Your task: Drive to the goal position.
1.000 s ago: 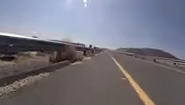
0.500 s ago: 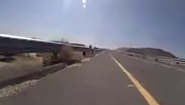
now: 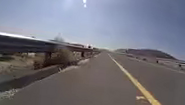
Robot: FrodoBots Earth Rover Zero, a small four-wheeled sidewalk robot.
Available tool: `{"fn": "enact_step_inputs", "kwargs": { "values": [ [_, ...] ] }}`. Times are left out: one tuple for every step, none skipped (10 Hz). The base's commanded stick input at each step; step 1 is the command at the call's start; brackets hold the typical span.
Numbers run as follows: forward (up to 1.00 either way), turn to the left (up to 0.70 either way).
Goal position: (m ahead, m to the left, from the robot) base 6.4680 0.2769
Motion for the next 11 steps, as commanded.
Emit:
{"fn": "enact_step_inputs", "kwargs": {
  "values": [
    [0.85, -0.31],
    [0.85, -0.32],
    [0.85, -0.16],
    [0.85, 0.00],
    [0.85, 0.00],
    [0.85, 0.00],
    [0.85, 0.00],
    [0.85, 0.00],
    [0.85, 0.00],
    [0.85, 0.00],
    [0.85, 0.00]
  ]
}}
